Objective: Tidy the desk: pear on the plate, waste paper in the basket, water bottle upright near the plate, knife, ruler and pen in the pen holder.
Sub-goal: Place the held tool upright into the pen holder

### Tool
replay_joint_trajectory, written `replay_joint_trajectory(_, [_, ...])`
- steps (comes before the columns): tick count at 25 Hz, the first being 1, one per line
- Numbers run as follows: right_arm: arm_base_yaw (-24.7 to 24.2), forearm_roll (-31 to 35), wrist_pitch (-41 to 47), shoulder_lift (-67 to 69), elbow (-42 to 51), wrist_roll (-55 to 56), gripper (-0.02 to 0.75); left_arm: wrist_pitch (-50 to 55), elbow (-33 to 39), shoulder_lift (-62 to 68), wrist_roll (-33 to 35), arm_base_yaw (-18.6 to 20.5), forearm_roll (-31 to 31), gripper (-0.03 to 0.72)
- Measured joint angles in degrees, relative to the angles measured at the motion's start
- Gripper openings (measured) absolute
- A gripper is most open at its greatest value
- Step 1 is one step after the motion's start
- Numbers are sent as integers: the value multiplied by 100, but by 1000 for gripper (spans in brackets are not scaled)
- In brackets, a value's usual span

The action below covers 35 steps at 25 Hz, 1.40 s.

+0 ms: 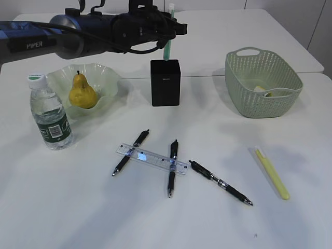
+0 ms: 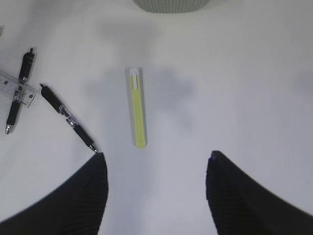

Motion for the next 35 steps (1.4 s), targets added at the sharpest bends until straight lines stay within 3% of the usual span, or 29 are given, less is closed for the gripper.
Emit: replay_joint_trajectory(35, [0,-13,-12,0,0,0,498,938,0,-10,12,70,284,110])
